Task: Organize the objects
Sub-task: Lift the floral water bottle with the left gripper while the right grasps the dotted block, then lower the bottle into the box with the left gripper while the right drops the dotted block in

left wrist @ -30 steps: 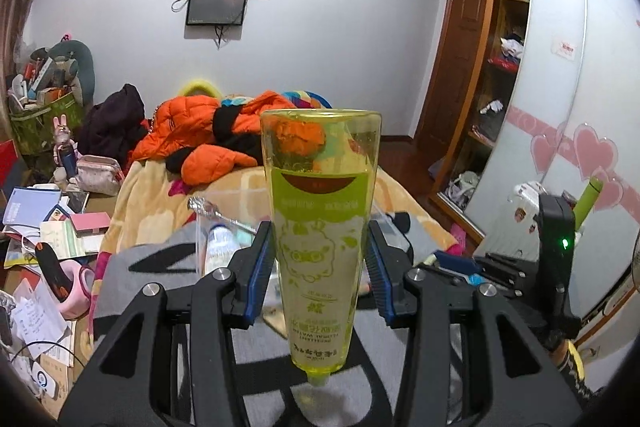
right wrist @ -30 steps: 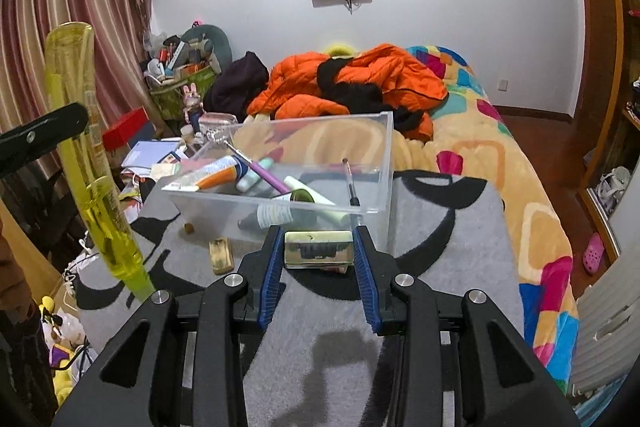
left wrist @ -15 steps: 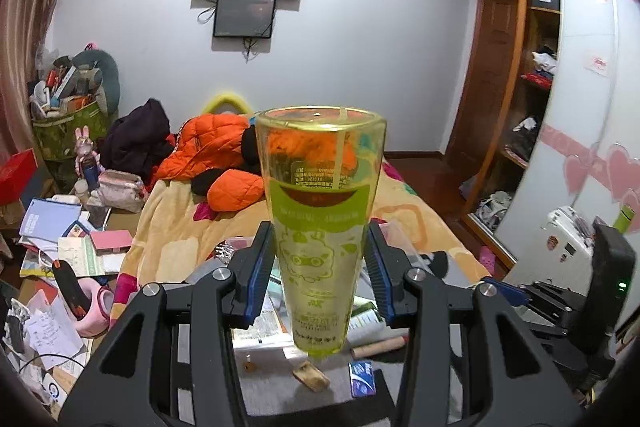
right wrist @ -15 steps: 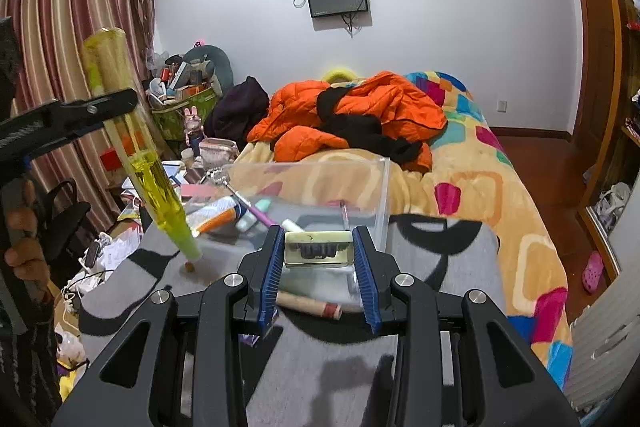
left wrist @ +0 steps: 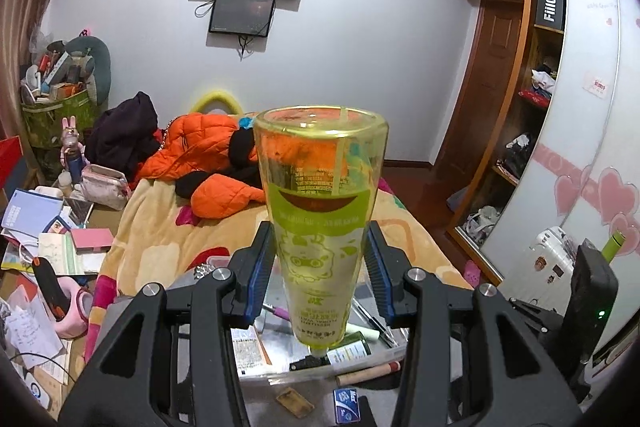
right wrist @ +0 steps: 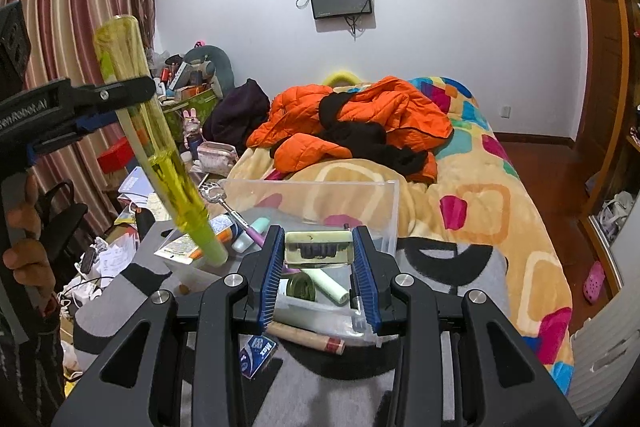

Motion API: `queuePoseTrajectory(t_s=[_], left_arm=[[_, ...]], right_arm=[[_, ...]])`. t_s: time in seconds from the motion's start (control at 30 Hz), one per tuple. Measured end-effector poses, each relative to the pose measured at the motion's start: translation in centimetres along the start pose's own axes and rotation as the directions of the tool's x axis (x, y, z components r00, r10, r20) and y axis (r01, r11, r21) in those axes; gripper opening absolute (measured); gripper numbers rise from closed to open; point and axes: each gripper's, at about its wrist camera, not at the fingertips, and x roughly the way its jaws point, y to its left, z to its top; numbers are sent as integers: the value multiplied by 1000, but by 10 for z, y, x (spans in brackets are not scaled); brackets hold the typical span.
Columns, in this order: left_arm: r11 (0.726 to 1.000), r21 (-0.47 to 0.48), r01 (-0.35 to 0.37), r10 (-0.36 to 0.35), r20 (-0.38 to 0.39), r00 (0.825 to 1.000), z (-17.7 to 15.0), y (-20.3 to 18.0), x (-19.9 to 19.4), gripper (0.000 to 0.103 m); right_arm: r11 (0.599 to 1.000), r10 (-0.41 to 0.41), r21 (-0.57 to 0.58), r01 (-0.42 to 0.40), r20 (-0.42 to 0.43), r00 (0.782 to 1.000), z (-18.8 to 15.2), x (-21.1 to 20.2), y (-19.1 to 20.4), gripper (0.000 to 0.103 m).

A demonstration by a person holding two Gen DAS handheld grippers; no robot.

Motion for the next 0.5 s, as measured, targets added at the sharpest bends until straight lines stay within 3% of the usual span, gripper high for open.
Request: queuePoseTrajectory(t_s=[0.5], left_arm=[[999,-46,11,-19,-169,985,-31,20,65,44]], right_arm=[[1000,-9,-26,5,-128,992,-3,62,1,32]])
